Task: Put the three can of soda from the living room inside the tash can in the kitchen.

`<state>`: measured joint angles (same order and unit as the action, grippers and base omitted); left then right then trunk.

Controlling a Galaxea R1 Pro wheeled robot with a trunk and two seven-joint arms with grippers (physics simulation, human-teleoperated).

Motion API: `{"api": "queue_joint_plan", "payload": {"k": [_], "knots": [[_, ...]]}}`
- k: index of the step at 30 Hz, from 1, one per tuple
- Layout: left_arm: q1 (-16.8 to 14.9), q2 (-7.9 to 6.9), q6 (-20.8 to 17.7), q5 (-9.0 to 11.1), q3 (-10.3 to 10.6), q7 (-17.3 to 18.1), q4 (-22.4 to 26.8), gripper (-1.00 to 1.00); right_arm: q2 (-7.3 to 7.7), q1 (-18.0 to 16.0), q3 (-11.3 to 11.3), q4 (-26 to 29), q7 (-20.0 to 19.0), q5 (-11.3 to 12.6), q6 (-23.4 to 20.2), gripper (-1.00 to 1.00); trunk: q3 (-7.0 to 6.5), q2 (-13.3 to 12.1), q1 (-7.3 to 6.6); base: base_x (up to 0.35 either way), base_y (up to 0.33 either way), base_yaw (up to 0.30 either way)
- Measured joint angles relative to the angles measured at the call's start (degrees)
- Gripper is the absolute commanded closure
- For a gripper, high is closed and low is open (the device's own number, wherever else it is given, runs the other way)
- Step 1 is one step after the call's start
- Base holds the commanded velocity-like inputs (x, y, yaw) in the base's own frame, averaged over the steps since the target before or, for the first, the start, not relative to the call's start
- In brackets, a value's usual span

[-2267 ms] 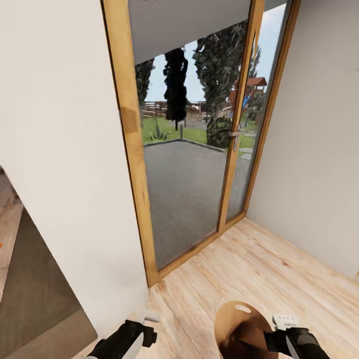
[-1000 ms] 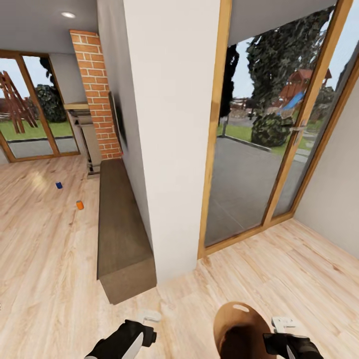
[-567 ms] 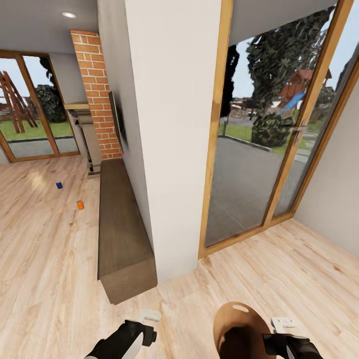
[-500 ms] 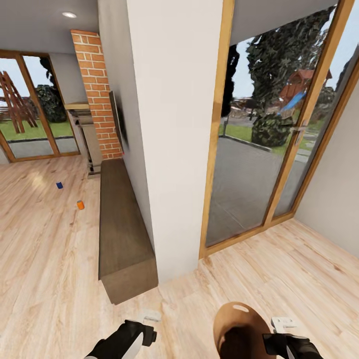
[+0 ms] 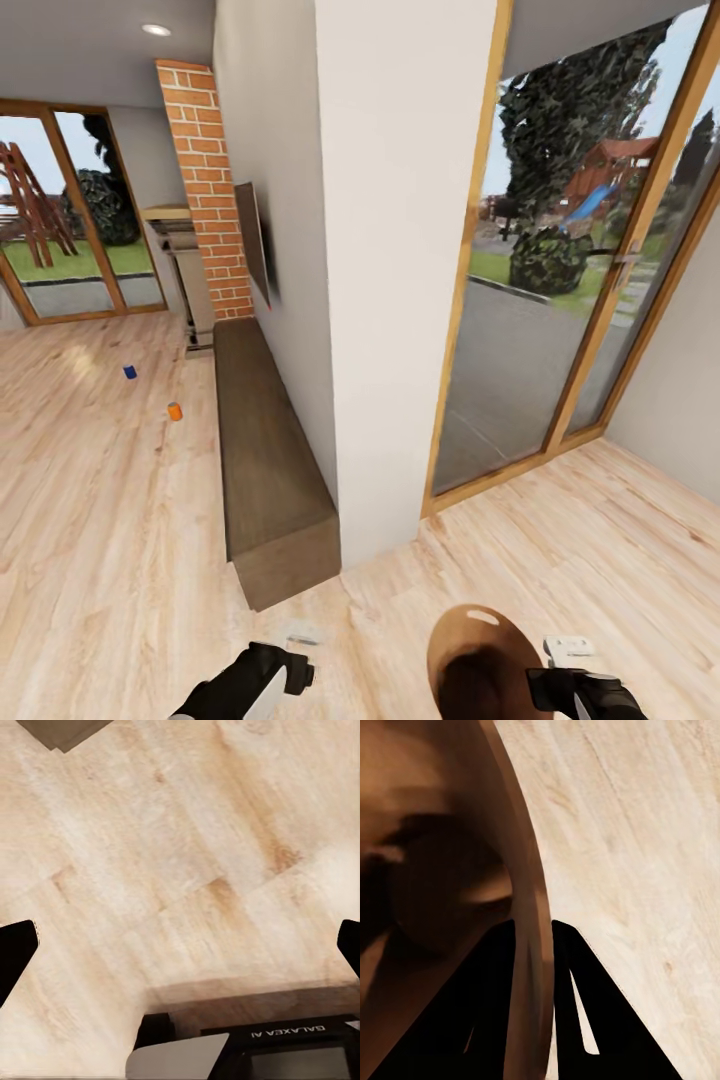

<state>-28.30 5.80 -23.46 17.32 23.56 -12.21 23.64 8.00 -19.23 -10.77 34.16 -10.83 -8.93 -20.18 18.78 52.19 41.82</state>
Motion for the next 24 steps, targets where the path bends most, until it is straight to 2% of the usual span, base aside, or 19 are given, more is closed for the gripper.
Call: {"api": "queue_joint_plan", "payload": {"k": [3, 11, 15, 19, 24], "knots": [[0.00, -0.04, -0.10, 0.82, -0.04, 0.17, -0.05, -1.00, 0.06, 0.00, -0.22, 0.00, 0.07, 0.12, 0.08, 1.00, 0.00, 0.00, 0.00, 0.000, 0.321, 0.000], [0.05, -0.46, -0.25, 1.49, -0.05, 0.91, -0.08, -1.00, -0.04, 0.00, -0.30, 0.00, 0.06, 0.38, 0.15, 1.00, 0.00, 0.00, 0.00, 0.000, 0.333, 0.000], [0.05, -1.13, -0.18, 4.48, 0.04, 1.84, -0.06, -1.00, -0.28, 0.00, -0.27, 0.00, 0.08, 0.40, 0.07, 1.00, 0.00, 0.00, 0.00, 0.000, 0.346, 0.018], [0.07, -1.49, -0.06, 6.66, 0.21, 2.33, -0.01, -1.00, -0.53, 0.00, -0.23, 0.01, 0.11, 0.37, 0.05, 1.00, 0.03, 0.00, 0.00, 0.000, 0.349, 0.171], [0.08, -1.56, 0.10, 6.90, 0.39, 2.38, 0.01, -1.00, -0.62, 0.00, -0.11, -0.52, 0.11, 0.07, 0.11, 1.00, 0.12, 0.00, 0.00, 0.001, 0.243, 0.067]]}}
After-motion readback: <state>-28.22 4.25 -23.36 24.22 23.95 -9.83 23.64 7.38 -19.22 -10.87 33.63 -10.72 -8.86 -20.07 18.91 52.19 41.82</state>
